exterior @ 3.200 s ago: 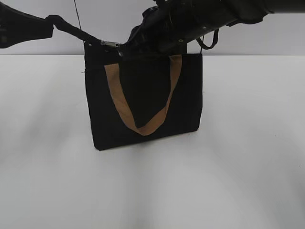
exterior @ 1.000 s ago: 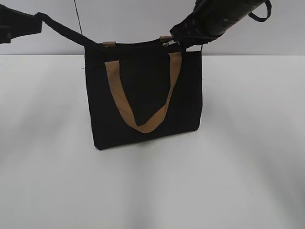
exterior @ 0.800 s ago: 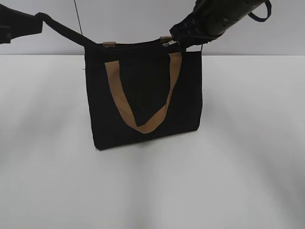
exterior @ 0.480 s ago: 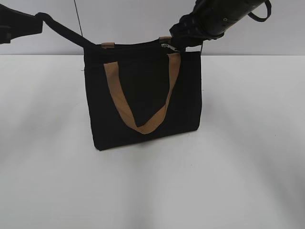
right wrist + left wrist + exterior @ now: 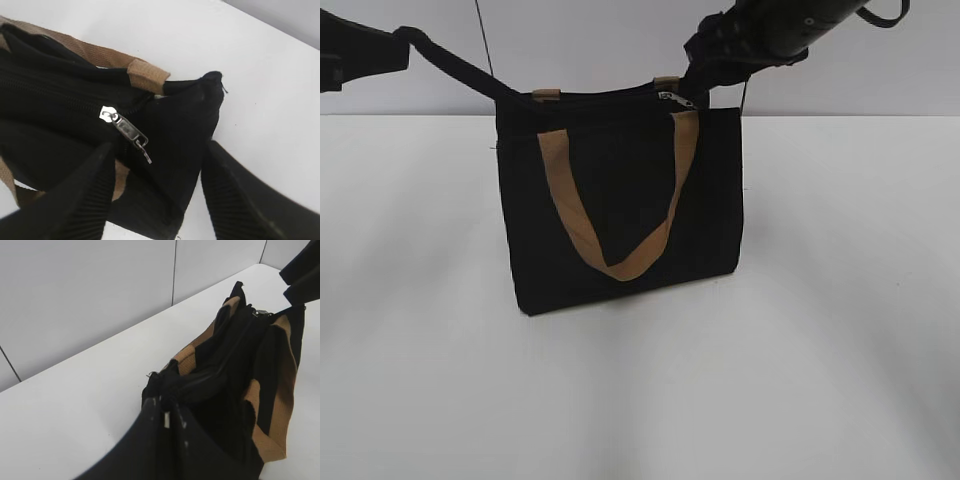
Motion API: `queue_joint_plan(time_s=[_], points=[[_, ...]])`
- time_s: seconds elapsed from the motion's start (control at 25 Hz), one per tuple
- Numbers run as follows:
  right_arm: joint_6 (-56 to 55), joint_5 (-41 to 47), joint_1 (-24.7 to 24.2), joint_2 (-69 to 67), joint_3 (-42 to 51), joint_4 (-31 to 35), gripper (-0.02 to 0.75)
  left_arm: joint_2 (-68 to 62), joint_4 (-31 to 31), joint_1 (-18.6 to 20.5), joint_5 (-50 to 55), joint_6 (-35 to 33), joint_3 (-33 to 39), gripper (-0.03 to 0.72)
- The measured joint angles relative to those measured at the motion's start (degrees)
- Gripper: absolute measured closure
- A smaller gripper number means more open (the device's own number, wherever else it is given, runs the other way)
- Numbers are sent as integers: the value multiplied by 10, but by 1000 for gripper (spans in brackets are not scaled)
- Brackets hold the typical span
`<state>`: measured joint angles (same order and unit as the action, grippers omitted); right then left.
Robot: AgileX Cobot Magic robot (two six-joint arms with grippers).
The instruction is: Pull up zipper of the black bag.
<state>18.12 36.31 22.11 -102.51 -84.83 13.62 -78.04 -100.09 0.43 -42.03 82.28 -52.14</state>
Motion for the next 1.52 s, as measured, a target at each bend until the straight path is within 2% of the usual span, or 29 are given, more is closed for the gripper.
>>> queue_joint_plan(time_s=[0.16, 0.28, 0.4, 0.52, 0.64, 0.96, 1.16, 1.52], points=[[1, 2, 0, 10, 0, 0, 318, 0, -2, 0, 0, 0, 0, 666], [1, 4, 0, 12, 0, 0, 318, 0, -2, 0, 0, 0, 0, 627], [1, 7, 0, 15, 0, -1, 318, 0, -2, 0, 0, 0, 0, 545], [1, 8, 0, 16, 0, -1, 317, 0, -2, 0, 0, 0, 0, 431], [1, 9, 0, 16, 0, -1, 317, 0, -2, 0, 0, 0, 0, 361], [1, 11, 0, 16, 0, -1, 317, 0, -2, 0, 10, 0, 0, 332], [2, 11, 0, 16, 0, -2, 317, 5, -2, 0, 90, 0, 0, 290], [11, 12, 0, 16, 0, -2, 317, 7, -1, 0, 310, 0, 0, 214]])
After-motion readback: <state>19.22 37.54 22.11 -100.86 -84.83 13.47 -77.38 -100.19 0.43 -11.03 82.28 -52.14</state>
